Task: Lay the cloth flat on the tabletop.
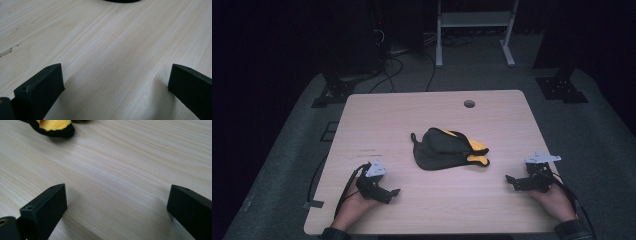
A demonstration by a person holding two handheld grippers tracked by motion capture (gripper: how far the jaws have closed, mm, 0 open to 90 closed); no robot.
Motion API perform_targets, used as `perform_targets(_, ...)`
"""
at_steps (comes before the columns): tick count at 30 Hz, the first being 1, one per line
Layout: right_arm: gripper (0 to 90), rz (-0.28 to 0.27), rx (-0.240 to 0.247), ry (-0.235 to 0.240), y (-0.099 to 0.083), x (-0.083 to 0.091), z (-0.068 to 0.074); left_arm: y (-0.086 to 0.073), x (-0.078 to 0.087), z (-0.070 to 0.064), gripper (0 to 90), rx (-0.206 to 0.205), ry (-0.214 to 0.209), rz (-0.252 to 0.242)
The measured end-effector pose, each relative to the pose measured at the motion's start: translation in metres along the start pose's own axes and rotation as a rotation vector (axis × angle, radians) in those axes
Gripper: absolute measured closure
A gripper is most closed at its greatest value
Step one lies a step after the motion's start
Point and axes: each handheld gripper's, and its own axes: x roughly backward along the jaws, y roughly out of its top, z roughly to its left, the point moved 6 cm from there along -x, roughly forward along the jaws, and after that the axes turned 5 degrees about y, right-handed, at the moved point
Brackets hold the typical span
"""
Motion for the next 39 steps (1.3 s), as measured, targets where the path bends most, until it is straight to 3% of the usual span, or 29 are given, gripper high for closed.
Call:
perform_targets(12, 2.0, 0.001, 0.002, 0.001, 0.0, 0.0, 0.0, 0.0, 0.0, 0.001, 0.0, 0.003, 0.001, 0.002)
perform_targets(16, 2.3, 0.027, 0.007, 0.008, 0.001, 0.001, 0.0, 0.0, 0.0, 0.0, 0.0, 0.004, 0.003, 0.002)
perform_targets(23, 12.1, 0.056, 0.013, 0.043, 0.006, 0.003, 0.008, 0.0, 0.0, 0.0, 0.0, 0.004, 0.003, 0.002)
perform_targets(27, 12.8, 0.022, 0.026, 0.062, 0.013, 0.006, 0.012, 0.0, 0.0, 0.0, 0.0, 0.004, 0.003, 0.002)
perform_targets(28, 13.4, -0.008, 0.028, 0.084, 0.018, 0.008, 0.015, 0.0, 0.0, 0.0, 0.0, 0.004, 0.002, 0.002)
perform_targets(36, 15.4, -0.058, 0.056, 0.145, 0.044, 0.005, 0.029, 0.0, 0.0, 0.0, 0.0, 0.003, 0.003, 0.002)
perform_targets(39, 15.2, -0.06, 0.069, 0.146, 0.05, 0.002, 0.033, 0.0, 0.0, 0.0, 0.0, 0.004, 0.003, 0.002)
